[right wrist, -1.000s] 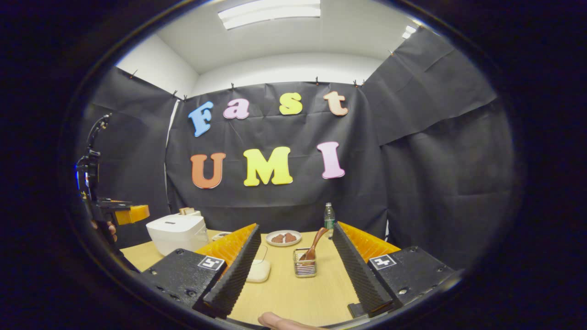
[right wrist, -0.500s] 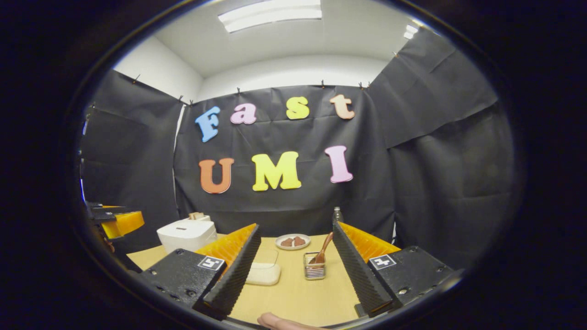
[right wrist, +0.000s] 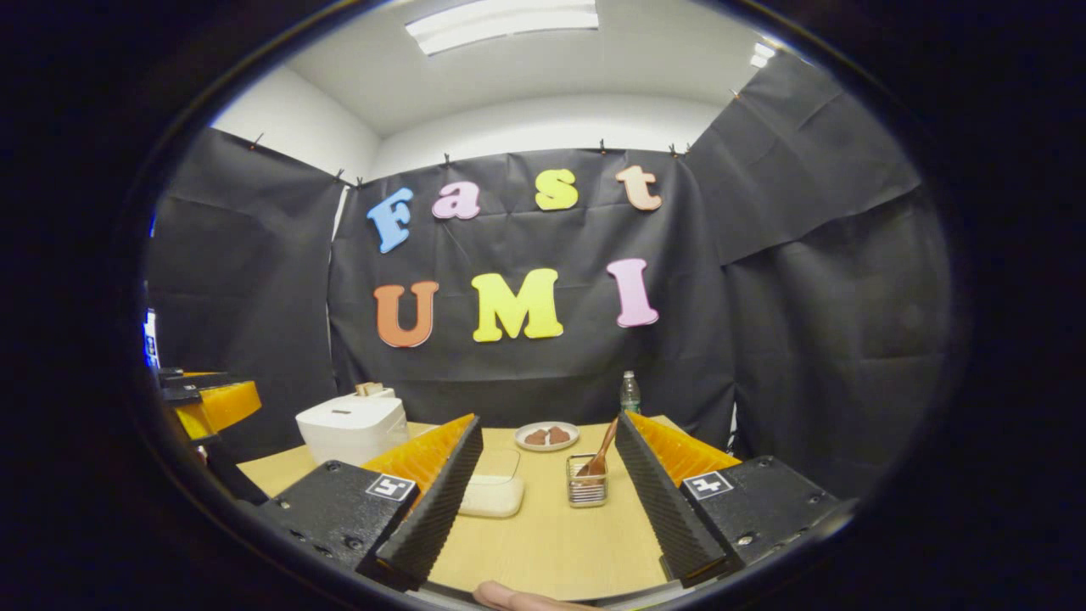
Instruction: Close the left gripper, press the button to open the rice cooker; take a wooden spoon from the chopstick holder with the right hand, scoop a spoonful of rice and pour it into the rice cooker, then put the wooden spoon back into the chopstick holder.
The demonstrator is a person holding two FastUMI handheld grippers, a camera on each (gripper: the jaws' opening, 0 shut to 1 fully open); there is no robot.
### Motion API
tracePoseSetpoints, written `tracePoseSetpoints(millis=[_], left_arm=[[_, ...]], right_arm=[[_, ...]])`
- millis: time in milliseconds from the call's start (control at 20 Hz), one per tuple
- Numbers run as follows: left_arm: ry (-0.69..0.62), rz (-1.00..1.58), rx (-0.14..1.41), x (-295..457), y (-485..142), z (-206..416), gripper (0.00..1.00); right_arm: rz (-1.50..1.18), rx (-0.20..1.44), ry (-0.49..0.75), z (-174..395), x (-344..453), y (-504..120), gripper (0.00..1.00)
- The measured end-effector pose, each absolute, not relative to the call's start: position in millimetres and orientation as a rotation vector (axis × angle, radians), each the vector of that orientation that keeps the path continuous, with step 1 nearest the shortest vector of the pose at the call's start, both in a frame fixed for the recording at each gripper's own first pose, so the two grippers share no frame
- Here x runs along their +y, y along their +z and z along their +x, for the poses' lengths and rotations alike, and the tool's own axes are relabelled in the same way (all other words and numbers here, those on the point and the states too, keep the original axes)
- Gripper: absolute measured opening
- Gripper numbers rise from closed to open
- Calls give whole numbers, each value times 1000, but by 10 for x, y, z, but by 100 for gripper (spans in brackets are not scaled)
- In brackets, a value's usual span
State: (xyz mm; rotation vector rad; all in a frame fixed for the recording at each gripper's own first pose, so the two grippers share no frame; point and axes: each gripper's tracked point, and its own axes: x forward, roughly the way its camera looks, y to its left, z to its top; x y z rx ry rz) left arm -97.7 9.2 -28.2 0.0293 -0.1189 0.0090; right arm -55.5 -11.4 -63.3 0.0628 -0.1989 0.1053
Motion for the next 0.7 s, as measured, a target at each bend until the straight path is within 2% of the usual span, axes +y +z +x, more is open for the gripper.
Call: tracePoseSetpoints(millis=[150, 200, 350, 400, 450, 600, 650, 700], left_arm=[[9, 34, -114, 69, -306, -955, 94], [8, 34, -112, 64, -316, -945, 94], [4, 34, -106, 55, -353, -945, 94], [4, 35, -106, 51, -358, -947, 94], [6, 36, -105, 57, -361, -932, 94], [5, 37, -100, 29, -388, -928, 94], [7, 38, -99, 33, -395, -937, 94], [9, 38, -99, 29, -391, -937, 94]], right_arm=[[73, -182, 103, -510, -138, -690, 94], [72, -180, 105, -505, -134, -694, 99], [71, -180, 112, -504, -117, -729, 99], [71, -179, 113, -502, -115, -735, 95], [72, -178, 114, -492, -115, -756, 99], [74, -170, 114, -483, -126, -797, 94], [74, -168, 114, -482, -128, -802, 99], [74, -167, 114, -482, -132, -803, 99]])
